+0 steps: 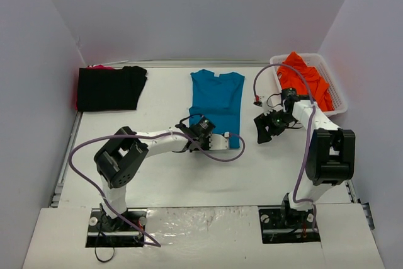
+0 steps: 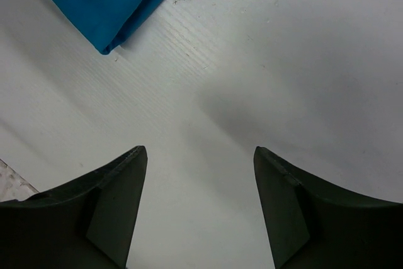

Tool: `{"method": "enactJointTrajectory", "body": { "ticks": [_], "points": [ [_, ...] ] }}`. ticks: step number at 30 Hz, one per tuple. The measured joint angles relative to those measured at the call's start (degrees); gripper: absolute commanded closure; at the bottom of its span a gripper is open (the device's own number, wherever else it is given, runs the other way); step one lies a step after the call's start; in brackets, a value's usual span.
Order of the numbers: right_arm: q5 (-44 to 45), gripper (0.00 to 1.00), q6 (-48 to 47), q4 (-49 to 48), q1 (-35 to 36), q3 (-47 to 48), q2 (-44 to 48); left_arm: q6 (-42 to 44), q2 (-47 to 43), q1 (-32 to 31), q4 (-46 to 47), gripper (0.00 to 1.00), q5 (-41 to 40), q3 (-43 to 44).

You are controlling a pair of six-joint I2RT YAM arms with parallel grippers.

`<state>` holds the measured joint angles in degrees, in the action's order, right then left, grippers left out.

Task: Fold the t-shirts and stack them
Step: Grab one side of the 2/3 rectangular tshirt with both arms

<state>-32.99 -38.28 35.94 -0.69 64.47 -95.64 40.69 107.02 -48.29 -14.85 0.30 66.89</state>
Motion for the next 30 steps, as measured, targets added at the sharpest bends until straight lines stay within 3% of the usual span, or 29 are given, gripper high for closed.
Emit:
{"method": "enactJointTrajectory", "body": {
  "ticks": [4,9,14,21,26,30],
  "points": [
    [-1.7,0.36,0.3,0.0,-0.1,0.0,2.4,-0.2,-0.2,0.0,-0.2,0.98,0.9,0.0],
    [-10.8,0.32,-2.3,-0.2,-0.5,-0.2,9.1,-0.9,-1.2,0.7,-2.5,0.98,4.3,-0.1],
    [-18.4,0.29,-9.9,-0.4,-0.3,-2.7,14.9,-2.7,-2.3,0.8,-6.6,0.98,8.9,0.0],
    [-20.0,0.16,-21.1,-0.3,2.2,-9.2,16.3,-5.6,-3.2,1.2,-11.6,0.98,16.3,0.6],
    [-19.9,0.18,-26.5,-0.1,8.3,-13.9,21.3,-7.1,-4.8,1.7,-13.7,0.98,20.3,-0.8],
    [-20.0,0.3,-27.7,-0.8,10.4,-14.7,25.2,-8.8,-9.0,2.6,-13.3,0.98,23.2,-5.2]
  ]
}}
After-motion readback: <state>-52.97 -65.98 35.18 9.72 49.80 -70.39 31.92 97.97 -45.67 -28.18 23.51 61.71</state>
